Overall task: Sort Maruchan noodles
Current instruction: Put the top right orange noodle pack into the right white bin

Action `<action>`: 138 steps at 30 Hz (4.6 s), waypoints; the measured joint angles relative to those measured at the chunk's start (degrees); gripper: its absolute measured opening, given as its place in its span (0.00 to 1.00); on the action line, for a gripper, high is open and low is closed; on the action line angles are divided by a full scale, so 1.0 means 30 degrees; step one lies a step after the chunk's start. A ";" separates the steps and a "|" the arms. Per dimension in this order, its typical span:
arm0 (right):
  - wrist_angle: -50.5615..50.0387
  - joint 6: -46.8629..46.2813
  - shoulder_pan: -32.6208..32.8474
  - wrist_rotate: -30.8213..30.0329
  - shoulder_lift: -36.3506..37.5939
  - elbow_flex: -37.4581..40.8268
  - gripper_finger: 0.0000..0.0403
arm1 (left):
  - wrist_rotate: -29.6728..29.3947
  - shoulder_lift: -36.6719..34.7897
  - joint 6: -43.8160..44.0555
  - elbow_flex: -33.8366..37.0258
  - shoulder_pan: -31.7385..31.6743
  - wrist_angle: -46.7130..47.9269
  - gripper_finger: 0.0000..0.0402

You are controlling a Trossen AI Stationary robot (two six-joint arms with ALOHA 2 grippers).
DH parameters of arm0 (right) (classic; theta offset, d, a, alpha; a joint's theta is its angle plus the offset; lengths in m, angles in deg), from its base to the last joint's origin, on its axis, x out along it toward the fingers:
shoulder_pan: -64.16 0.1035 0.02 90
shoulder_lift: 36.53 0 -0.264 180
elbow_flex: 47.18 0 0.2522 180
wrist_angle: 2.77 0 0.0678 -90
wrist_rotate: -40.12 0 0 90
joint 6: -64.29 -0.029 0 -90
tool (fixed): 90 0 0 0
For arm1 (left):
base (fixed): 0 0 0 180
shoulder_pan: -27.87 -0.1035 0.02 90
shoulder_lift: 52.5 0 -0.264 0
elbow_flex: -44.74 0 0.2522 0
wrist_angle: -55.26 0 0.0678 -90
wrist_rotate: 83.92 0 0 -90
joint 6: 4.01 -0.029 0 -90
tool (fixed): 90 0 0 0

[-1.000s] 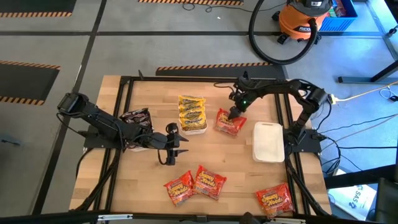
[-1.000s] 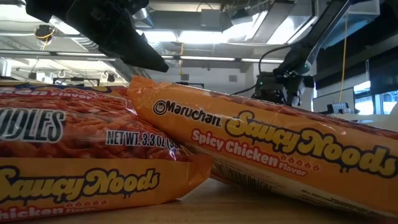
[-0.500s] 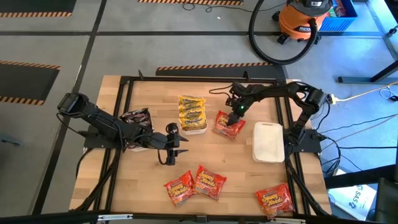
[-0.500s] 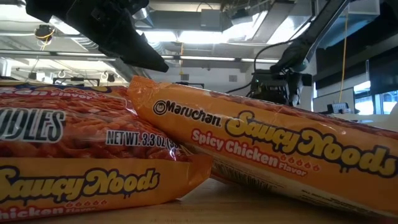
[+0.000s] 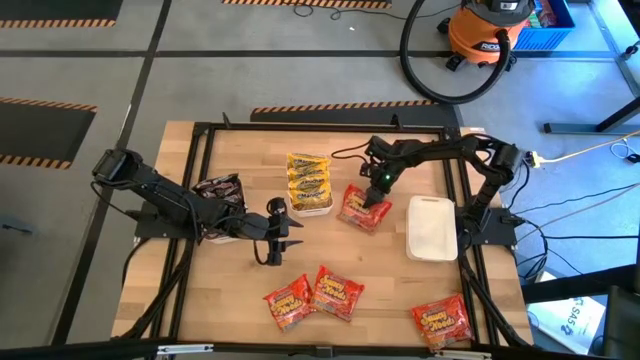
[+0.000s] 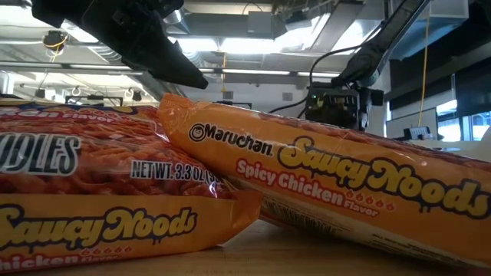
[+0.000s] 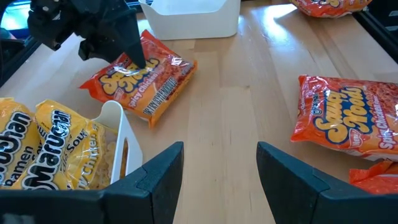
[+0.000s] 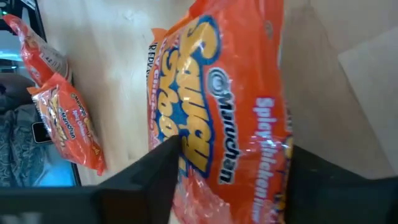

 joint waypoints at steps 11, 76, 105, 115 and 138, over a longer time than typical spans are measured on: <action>0.0353 0.0300 0.0000 -0.0081 0.0008 -0.0015 0.14 | -0.0003 0.0000 -0.0003 0.0000 0.0000 0.0000 0.49; -1.9297 -0.0709 0.4466 -1.3900 1.8026 -0.1378 0.05 | -0.0007 0.0000 0.0073 0.0000 -0.0270 -0.0143 0.49; -1.6521 0.2144 0.4466 -1.6147 1.7056 0.0641 0.05 | -0.0007 0.0000 0.0069 0.0000 -0.0270 -0.0160 0.49; -1.6333 0.1700 0.4466 -1.6457 1.7056 0.0703 0.05 | -0.0007 0.0000 0.0071 0.0000 -0.0270 -0.0155 0.49; -1.4560 0.2202 0.4466 -1.8190 1.5402 0.1622 0.05 | 0.0000 0.0000 0.0015 0.0000 -0.0262 -0.0153 0.49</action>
